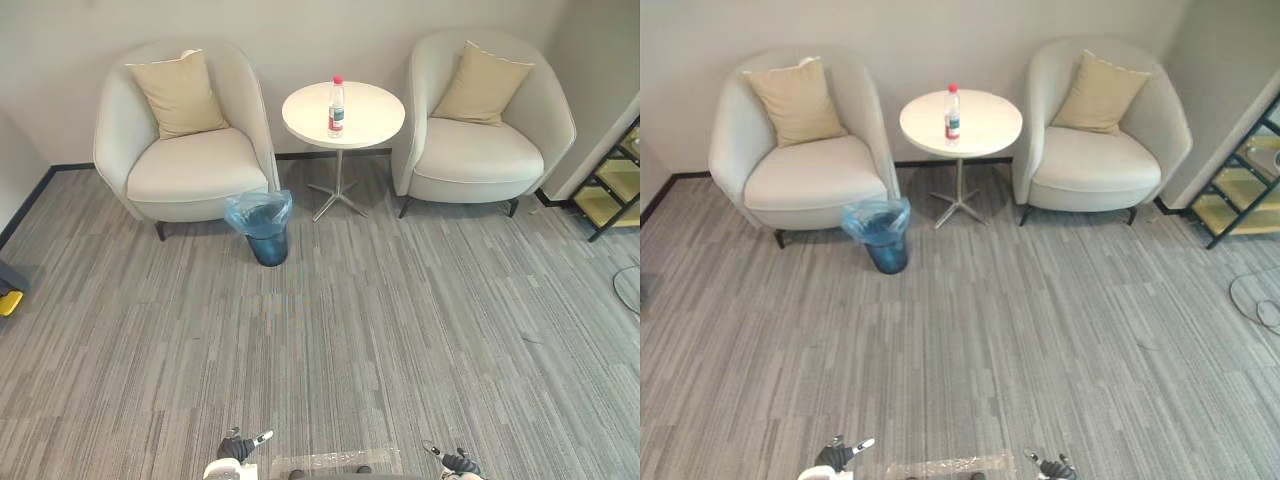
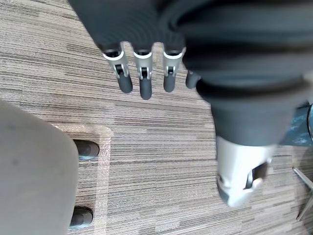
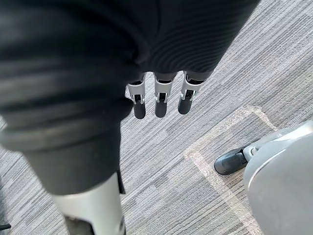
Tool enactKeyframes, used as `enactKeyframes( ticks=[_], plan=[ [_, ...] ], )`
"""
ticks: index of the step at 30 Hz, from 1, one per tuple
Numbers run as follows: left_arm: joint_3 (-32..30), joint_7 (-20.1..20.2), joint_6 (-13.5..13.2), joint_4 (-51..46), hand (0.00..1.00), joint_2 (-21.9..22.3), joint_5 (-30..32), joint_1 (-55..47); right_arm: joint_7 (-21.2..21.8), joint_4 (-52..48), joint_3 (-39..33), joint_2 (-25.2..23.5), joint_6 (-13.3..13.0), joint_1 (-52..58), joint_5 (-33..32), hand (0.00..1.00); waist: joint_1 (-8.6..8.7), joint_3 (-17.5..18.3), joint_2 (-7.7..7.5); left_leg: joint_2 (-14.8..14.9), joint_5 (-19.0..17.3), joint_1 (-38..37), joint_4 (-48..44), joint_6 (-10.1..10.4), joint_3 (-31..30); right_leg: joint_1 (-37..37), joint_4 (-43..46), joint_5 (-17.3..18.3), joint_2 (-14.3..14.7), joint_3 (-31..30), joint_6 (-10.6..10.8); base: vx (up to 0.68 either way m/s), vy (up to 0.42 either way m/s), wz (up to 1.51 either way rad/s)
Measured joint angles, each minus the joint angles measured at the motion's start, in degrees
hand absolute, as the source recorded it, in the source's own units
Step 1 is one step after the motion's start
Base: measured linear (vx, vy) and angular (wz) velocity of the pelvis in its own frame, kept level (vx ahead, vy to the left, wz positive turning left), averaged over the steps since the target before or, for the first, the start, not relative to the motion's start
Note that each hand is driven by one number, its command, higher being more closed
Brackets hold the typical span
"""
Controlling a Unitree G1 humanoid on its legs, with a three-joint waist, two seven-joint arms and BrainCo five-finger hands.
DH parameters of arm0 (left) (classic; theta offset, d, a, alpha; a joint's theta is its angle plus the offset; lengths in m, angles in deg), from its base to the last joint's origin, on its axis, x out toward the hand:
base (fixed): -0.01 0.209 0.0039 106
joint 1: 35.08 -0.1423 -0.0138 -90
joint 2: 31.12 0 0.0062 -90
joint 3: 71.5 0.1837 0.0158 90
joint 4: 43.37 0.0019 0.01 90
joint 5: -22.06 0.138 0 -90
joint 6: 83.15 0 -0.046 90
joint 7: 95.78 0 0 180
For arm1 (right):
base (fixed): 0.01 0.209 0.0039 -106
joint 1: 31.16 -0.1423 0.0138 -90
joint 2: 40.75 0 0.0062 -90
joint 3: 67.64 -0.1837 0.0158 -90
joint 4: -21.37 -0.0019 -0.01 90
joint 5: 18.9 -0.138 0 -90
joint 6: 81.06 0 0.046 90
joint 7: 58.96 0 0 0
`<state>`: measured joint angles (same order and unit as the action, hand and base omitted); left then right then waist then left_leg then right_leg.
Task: Gather rubbish on tea table into small bin, then transfer packed bag to large trash can.
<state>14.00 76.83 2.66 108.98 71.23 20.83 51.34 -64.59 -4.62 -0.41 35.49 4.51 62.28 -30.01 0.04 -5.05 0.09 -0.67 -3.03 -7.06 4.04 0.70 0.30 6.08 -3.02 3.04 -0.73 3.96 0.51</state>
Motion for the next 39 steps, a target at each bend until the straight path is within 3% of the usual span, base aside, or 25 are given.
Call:
enactKeyframes(
  ticks=[8, 11, 14, 16, 18, 20, 22, 24, 25, 26, 28, 30, 31, 32, 33, 34, 35, 36, 37, 39],
  plan=[
    [1.63, 0.09, 0.19, 0.28, 0.00, -0.23, 0.04, 0.65, 0.02, -0.12, 0.54, 0.01, 0.44, -0.16, -0.12, 0.00, 0.29, -0.37, 0.19, 0.11, -0.06, 1.09, -0.33, 0.08, -0.17, -1.22, 1.06, 0.53, 0.01, 0.25, 0.10, 0.00, 0.000, 0.00],
    [1.59, 0.14, 0.49, 0.13, 0.00, -0.19, -0.01, 1.52, 0.08, -0.20, 0.45, -0.18, 0.45, -0.60, -0.24, 0.00, 0.52, -2.15, 0.19, 0.20, -2.41, 2.57, -3.75, 1.52, 0.03, -4.01, 7.40, 4.23, -0.19, 0.37, -0.32, -0.01, -0.014, -0.01],
    [0.82, 0.22, 0.90, -1.09, 0.00, -0.25, -0.03, 1.84, 0.06, -1.88, 0.42, -0.54, 0.43, -0.43, -0.30, 0.00, 0.47, -3.56, -0.08, 1.46, -8.69, 6.59, -16.67, 4.59, 2.63, -6.11, 14.94, 10.10, -0.15, -0.38, -1.42, 0.01, -0.057, -0.17],
    [-1.12, 0.36, 0.90, -2.73, 0.00, -0.46, -0.16, 1.70, 0.05, -3.33, 0.52, -1.32, 0.39, 0.15, -0.37, 0.00, 0.50, -4.32, -1.24, 2.06, -8.96, 11.04, -28.60, 5.11, 6.19, -5.87, 16.89, 11.85, -0.65, -1.36, -1.93, 0.04, -0.086, -0.15],
    [-3.58, 0.23, 0.75, -4.80, 0.00, 0.47, -0.25, 1.50, -0.08, -5.08, 1.03, -1.54, 0.38, 0.73, -1.47, 0.00, -0.10, -5.39, -0.60, 5.42, -10.37, 17.99, -44.38, 5.75, 10.60, -3.71, 18.86, 13.82, -0.25, -2.49, -3.75, 0.19, -0.077, -0.28],
    [-3.45, 0.22, 0.73, -5.15, 0.00, 0.85, -0.99, 1.54, -0.09, -5.07, 1.08, -0.98, 0.49, 0.64, -2.27, 0.00, -0.03, -5.46, -0.05, 6.17, -12.34, 20.41, -42.80, 4.04, 13.23, -1.78, 18.49, 15.01, -0.65, -3.02, -4.04, 0.27, 0.008, -0.14],
    [-3.35, 0.24, 0.70, -5.61, 0.00, 1.01, -1.25, 1.48, -0.10, -4.63, 1.07, -0.99, 0.48, 0.02, -2.46, 0.00, -0.10, -5.44, -0.12, 4.94, -10.84, 22.73, -34.32, 3.06, 14.36, 0.22, 16.45, 15.60, -1.84, -3.31, -3.67, 0.30, 0.053, -0.14],
    [-2.15, 0.21, 0.58, -5.88, 0.00, 1.30, -1.29, 1.36, -0.09, -4.25, 1.10, -0.37, 0.53, -0.77, -2.33, 0.00, -0.72, -5.16, 1.09, 2.91, -2.11, 25.03, -16.34, 4.22, 13.09, 3.03, 11.67, 15.52, -2.39, -5.04, -2.61, 0.40, 0.173, -0.39],
    [-2.02, 0.27, 0.40, -6.11, 0.00, 1.57, -1.43, 1.44, -0.08, -3.45, 1.15, -0.02, 0.57, -1.28, -2.31, 0.00, -1.43, -5.05, 1.46, 3.01, 2.66, 25.91, -16.02, 3.97, 12.29, 4.49, 9.87, 15.69, -2.36, -6.15, -1.48, 0.42, 0.237, -0.58],
    [-1.63, 0.31, 0.18, -5.94, 0.00, 1.51, -1.34, 1.70, -0.02, -2.68, 1.16, -0.24, 0.57, -1.17, -2.29, 0.00, -1.84, -4.97, 0.89, 2.55, 4.91, 25.64, -16.69, 2.22, 11.70, 5.65, 9.26, 15.81, -2.98, -7.15, -1.07, 0.51, 0.239, -0.58],
    [-1.22, 0.36, -0.03, -5.35, 0.00, 0.23, -1.30, 2.10, 0.04, -1.83, 1.02, -1.49, 0.70, -1.83, -1.22, 0.00, -1.82, -4.16, -1.05, 0.52, 2.14, 25.04, -19.11, -1.75, 12.23, 5.46, 11.89, 14.60, -4.94, -9.56, -1.20, 0.57, 0.206, -0.28],
    [-1.31, 0.32, -0.04, -5.08, 0.00, -0.43, -1.43, 2.12, 0.03, -1.73, 0.91, -1.94, 1.04, -0.94, 0.00, 0.00, -2.12, -3.19, -2.73, -0.11, -1.30, 24.46, -22.26, -3.18, 13.83, 3.54, 18.47, 14.25, -5.80, -11.87, -0.70, 0.59, 0.206, -0.14],
    [-1.30, 0.20, 0.07, -4.66, 0.00, -0.56, -1.38, 2.13, 0.10, -1.85, 0.73, -1.86, 1.04, -1.47, 0.07, 0.00, -2.17, -3.06, -3.10, -0.22, -3.80, 22.19, -22.63, -3.44, 14.78, 0.04, 28.05, 12.48, -5.77, -12.72, 2.59, 0.51, 0.172, -0.26],
    [-1.29, 0.20, 0.11, -4.50, 0.00, -0.56, -1.37, 2.14, 0.12, -1.90, 0.74, -1.84, 1.00, -1.61, 0.12, 0.00, -2.20, -3.07, -3.09, -0.23, -4.22, 21.61, -22.45, -3.41, 14.92, -0.83, 30.33, 11.84, -5.66, -12.73, 3.69, 0.49, 0.159, -0.49],
    [-1.20, 0.22, 0.60, -4.23, 0.00, -0.78, -1.22, 2.17, 0.17, -1.99, 1.22, -1.90, 0.98, -2.39, 0.79, 0.00, -2.14, -3.40, -3.12, -0.49, -5.86, 17.16, -20.24, -3.36, 15.51, -7.14, 45.76, 5.83, -5.49, -12.76, 12.29, 0.43, 0.135, -0.33],
    [-1.05, 0.20, 1.32, -3.62, 0.00, -0.85, -1.22, 2.39, 0.36, -2.35, 2.05, -2.01, 0.98, -2.27, 2.06, 0.00, -1.57, -3.96, -3.03, -0.96, -6.71, 12.72, -18.45, -3.18, 15.40, -12.10, 57.97, 4.93, -5.79, -11.41, 13.66, 0.43, 0.135, -0.25],
    [-0.97, 0.21, 1.43, -3.32, 0.00, -0.74, -1.22, 2.39, 0.39, -2.49, 2.44, -1.98, 1.00, -2.10, 2.20, 0.00, -1.15, -4.12, -2.81, -0.99, -7.06, 10.94, -17.89, -3.07, 15.07, -13.77, 61.65, 5.44, -6.12, -9.97, 12.55, 0.48, 0.104, 0.02],
    [-0.96, 0.20, 1.88, -3.21, 0.00, -0.29, -1.24, 2.30, 0.48, -5.29, 2.96, -2.01, 0.91, -0.95, 2.19, 0.00, -0.40, -4.31, -2.27, -0.95, -7.26, 6.73, -15.69, -3.03, 14.92, -18.24, 66.75, 7.03, -7.43, -6.02, 9.47, 0.31, 0.038, 0.03],
    [-0.97, 0.20, 2.04, -3.23, 0.00, 0.21, -1.27, 2.52, 0.51, -7.15, 3.48, -1.94, 0.87, -0.48, 2.20, 0.00, -0.37, -4.49, -1.92, -0.71, -7.41, 3.97, -13.73, -2.87, 14.89, -21.23, 67.21, 8.08, -8.22, -3.72, 8.10, 0.46, 0.034, 0.03],
    [-1.11, 0.24, 2.07, -3.24, 0.00, 1.48, -1.30, 3.18, 0.53, -8.32, 3.45, -2.07, 0.52, -1.06, 2.18, 0.00, -0.16, -5.49, -0.97, 0.22, -7.65, -1.29, -10.35, -2.45, 14.81, -24.87, 58.63, 11.12, -9.94, 1.76, 5.50, 0.40, -0.055, 0.12]
  ],
)
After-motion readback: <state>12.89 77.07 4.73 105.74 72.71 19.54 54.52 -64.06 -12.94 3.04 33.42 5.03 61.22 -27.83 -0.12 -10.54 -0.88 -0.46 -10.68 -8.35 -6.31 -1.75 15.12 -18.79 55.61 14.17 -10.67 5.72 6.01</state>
